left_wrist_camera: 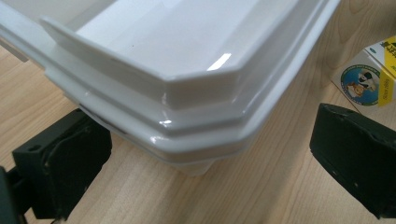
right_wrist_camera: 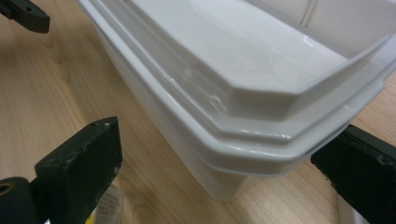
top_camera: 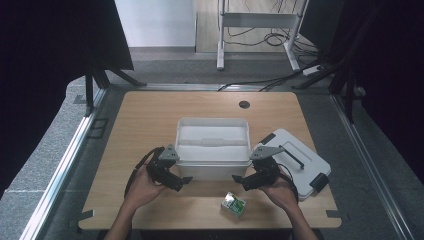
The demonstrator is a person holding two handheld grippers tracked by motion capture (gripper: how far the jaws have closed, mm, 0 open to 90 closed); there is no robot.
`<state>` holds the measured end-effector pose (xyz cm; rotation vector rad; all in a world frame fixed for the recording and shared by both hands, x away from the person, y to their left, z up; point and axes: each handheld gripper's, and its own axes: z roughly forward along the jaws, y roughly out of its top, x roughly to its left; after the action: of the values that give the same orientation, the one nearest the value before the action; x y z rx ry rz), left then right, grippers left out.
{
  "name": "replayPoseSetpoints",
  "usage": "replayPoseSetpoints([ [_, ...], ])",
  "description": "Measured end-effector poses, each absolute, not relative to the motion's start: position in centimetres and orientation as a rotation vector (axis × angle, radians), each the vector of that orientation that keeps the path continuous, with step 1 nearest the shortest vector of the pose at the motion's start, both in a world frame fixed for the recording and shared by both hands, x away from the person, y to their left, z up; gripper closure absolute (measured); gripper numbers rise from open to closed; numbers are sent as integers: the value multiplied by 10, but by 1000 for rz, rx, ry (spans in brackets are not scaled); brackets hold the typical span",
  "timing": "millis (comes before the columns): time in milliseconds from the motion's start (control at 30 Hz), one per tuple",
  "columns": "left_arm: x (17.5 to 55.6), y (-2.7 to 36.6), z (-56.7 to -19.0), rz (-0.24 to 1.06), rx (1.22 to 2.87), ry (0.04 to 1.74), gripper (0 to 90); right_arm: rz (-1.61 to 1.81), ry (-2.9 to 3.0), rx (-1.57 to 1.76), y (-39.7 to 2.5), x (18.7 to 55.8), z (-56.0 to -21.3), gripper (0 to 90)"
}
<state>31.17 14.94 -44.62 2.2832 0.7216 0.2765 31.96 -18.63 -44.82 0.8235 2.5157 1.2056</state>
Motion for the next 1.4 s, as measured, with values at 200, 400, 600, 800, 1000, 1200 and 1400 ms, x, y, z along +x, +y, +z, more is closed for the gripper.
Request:
replayPoseSetpoints([
  [200, 311, 157, -441, 285, 2290, 697, 0, 1220, 2520, 817, -192, 317, -447, 35],
  [400, 318, 186, -443, 276, 2333, 664, 0, 1158, 2516, 864, -205, 312, -458, 2],
  [600, 327, 208, -443, 293, 2366, 656, 0, 1130, 2507, 917, -218, 307, -471, 0],
  [800, 343, 230, -432, 266, 2369, 673, 0, 1084, 2506, 948, -226, 299, -485, 0],
  [1000, 356, 238, -414, 264, 2379, 661, 0, 1026, 2517, 952, -228, 294, -498, 0],
  [1200, 366, 234, -396, 282, 2404, 601, 1, 990, 2532, 971, -234, 293, -509, 16],
  [1400, 381, 225, -373, 276, 2416, 566, 4, 984, 2540, 964, -234, 290, -517, 0],
])
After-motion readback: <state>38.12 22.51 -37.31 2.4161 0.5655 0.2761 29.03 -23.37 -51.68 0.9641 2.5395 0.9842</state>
